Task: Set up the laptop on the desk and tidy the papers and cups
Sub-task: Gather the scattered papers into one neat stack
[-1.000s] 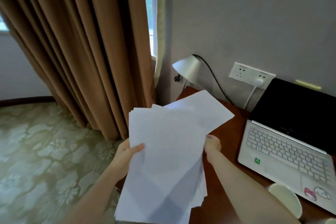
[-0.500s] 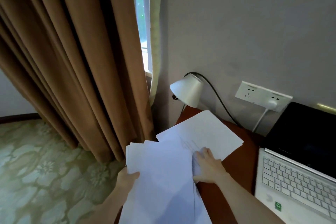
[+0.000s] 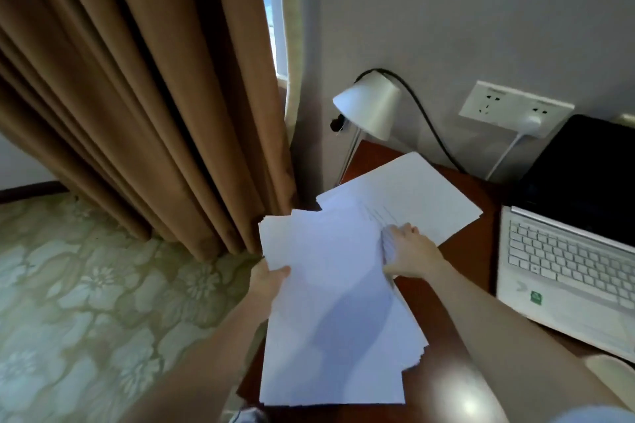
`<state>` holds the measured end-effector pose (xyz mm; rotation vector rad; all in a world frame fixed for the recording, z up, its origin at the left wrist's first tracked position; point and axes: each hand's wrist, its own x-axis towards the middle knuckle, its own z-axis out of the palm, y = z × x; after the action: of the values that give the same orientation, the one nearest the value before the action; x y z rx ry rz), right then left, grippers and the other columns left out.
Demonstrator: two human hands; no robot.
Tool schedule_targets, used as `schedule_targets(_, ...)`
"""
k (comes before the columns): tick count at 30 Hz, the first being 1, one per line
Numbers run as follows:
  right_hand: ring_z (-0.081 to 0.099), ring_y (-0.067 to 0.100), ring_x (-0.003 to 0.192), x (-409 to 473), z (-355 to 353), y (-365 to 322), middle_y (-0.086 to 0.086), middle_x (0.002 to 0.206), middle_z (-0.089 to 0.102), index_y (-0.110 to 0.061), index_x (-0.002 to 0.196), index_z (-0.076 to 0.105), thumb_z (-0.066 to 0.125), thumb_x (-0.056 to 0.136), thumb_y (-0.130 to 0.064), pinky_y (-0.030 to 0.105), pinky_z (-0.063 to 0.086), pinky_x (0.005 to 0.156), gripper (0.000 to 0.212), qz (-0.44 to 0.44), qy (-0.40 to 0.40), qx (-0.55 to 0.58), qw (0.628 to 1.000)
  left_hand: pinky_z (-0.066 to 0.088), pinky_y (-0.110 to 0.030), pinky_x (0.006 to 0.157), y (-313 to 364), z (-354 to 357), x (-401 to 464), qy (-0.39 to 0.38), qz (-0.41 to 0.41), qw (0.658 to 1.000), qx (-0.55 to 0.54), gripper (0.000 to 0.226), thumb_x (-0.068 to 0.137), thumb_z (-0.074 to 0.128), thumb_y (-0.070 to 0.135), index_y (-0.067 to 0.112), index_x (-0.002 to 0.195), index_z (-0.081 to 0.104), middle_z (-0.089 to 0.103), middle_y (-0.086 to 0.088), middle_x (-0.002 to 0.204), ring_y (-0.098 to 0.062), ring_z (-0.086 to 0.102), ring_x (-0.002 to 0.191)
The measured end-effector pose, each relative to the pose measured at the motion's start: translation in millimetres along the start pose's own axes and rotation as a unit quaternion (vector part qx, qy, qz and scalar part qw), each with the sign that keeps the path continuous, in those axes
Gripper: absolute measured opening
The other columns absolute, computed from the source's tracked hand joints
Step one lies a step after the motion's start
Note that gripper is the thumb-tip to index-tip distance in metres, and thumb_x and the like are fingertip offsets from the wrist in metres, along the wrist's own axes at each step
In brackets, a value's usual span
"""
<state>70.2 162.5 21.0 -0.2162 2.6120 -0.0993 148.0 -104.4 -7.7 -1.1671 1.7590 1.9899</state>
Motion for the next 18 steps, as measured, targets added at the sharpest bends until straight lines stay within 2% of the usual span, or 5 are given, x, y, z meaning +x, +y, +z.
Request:
schedule_targets(3,0.040,0.037,0.119,-14.6,9.8,-2.7,0.021,0.136,0.033,-0.014,0.139,0.024,0.065,0.067,-0.053,0.043,0.047,0.090,0.091,0.032,-0.018,0.001,0.999,0.049,-0.041,0.086,0.7,-9.8,6.6,0.009,0.017,1.000,0.025,0.030,0.089,0.060,0.001,0.005,0.118,0.060,0.063,-0.010,0.105,-0.033,0.060,0.095)
schedule_targets(7,0.031,0.040,0.128,-30.5,24.4,-11.4,0.027,0.144,0.022,-0.011,0.143,0.017,0.064,0.070,-0.061,0.047,0.042,0.099,0.101,0.084,-0.025,0.005,0.996,0.048,-0.042,0.085,5.9,-23.2,16.8,-0.008,0.021,0.999,0.049,0.029,0.088,0.061,0.004,0.010,0.116,0.061,0.064,-0.009,0.107,-0.032,0.061,0.094)
schedule_targets(11,0.034,0.041,0.126,-38.9,30.0,-17.7,0.030,0.143,0.022,-0.008,0.145,0.015,0.066,0.072,-0.058,0.050,0.039,0.100,0.102,0.114,-0.034,-0.018,0.993,0.046,-0.027,0.068,12.5,-25.8,23.3,-0.028,0.042,0.997,0.050,0.022,0.088,0.062,0.005,0.020,0.104,0.061,0.064,0.002,0.089,-0.018,0.059,0.076)
schedule_targets(14,0.030,0.042,0.130,-41.2,32.3,-21.1,0.030,0.146,0.017,-0.009,0.147,0.010,0.066,0.072,-0.058,0.054,0.036,0.102,0.106,0.131,-0.045,-0.037,0.990,0.045,-0.029,0.071,18.6,-29.5,24.8,-0.037,0.054,0.996,0.059,0.020,0.089,0.062,0.007,0.020,0.104,0.060,0.062,0.002,0.092,-0.013,0.057,0.076)
schedule_targets(18,0.040,0.037,0.120,-43.6,37.4,-28.2,0.023,0.135,0.034,-0.011,0.142,0.021,0.063,0.055,-0.076,0.050,0.041,0.097,0.116,0.156,-0.020,-0.011,0.988,0.048,-0.033,0.074,26.3,-40.8,30.3,-0.070,0.063,0.994,0.054,0.025,0.089,0.060,0.003,0.015,0.110,0.062,0.065,-0.004,0.101,-0.022,0.061,0.085)
